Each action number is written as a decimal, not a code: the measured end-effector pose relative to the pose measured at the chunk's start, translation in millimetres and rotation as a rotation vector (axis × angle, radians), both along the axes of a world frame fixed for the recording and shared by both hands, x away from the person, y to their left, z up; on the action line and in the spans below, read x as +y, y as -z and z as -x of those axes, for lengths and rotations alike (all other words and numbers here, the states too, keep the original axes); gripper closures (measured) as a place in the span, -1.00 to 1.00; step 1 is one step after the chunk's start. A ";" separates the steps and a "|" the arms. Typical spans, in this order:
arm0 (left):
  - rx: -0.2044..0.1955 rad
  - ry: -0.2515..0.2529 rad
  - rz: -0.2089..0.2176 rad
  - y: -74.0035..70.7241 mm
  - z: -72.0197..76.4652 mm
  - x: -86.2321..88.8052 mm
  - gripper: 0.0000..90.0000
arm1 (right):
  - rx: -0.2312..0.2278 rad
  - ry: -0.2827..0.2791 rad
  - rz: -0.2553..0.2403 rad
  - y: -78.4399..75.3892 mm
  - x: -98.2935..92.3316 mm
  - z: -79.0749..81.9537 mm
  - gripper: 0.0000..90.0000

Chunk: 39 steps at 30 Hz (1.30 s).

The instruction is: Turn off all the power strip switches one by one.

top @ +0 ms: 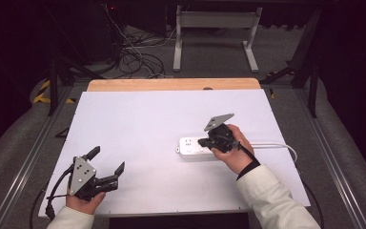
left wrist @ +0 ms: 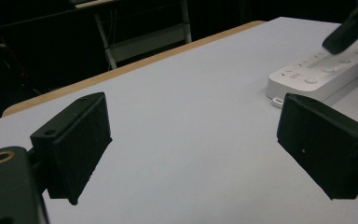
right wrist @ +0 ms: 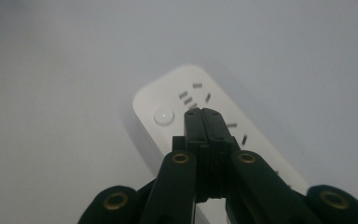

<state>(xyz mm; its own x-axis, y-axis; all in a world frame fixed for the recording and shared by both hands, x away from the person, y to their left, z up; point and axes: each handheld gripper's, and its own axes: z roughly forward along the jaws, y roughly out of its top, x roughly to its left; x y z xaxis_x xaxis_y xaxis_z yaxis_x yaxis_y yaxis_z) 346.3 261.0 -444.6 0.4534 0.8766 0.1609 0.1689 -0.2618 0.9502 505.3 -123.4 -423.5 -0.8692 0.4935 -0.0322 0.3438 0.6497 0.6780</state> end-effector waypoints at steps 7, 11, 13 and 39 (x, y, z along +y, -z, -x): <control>-0.001 -0.003 0.002 -0.5 1.0 -0.2 -0.77 | -0.030 -0.019 -0.026 -18.5 3.4 3.6 1.00; -0.002 -0.001 0.002 -0.2 0.8 -0.7 -0.77 | -0.024 -0.023 -0.039 -18.0 5.2 4.0 1.00; 0.000 0.001 0.000 -0.3 0.6 -0.1 -0.77 | -0.025 -0.028 -0.039 -18.5 6.0 3.9 1.00; -0.005 -0.001 0.004 -0.7 1.0 0.6 -0.77 | 0.051 -0.074 -0.026 13.1 32.5 -1.6 1.00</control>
